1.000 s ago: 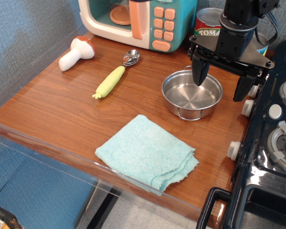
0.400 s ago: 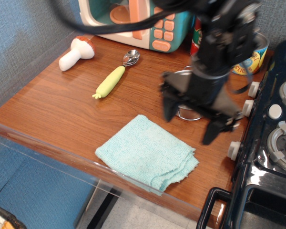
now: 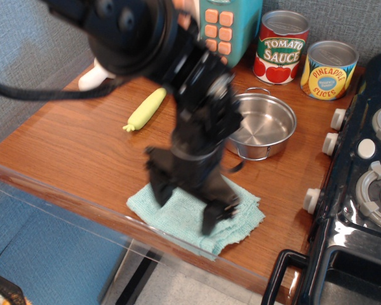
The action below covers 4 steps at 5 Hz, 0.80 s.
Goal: Slide the cloth to the front left corner of the table.
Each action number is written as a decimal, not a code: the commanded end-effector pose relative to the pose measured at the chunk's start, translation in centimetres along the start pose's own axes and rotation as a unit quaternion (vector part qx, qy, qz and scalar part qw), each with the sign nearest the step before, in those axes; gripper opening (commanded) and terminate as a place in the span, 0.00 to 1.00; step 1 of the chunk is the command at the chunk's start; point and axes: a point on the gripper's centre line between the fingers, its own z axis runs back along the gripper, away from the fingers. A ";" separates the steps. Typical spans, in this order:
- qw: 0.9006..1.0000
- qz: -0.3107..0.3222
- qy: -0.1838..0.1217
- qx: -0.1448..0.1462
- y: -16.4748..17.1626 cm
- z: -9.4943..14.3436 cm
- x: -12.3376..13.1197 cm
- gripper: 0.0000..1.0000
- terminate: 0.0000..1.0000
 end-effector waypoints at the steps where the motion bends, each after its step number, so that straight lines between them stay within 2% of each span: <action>1: 1.000 -0.006 0.004 0.007 1.6 -3.4 0.5 1.00 0.00; 2: 0.999 0.006 0.025 0.024 4.3 -5.3 -1.0 1.00 0.00; 3: 0.998 0.049 0.041 0.026 8.2 -6.3 -2.8 1.00 0.00; 4: 0.994 0.090 0.059 0.033 11.7 -6.1 -4.3 1.00 0.00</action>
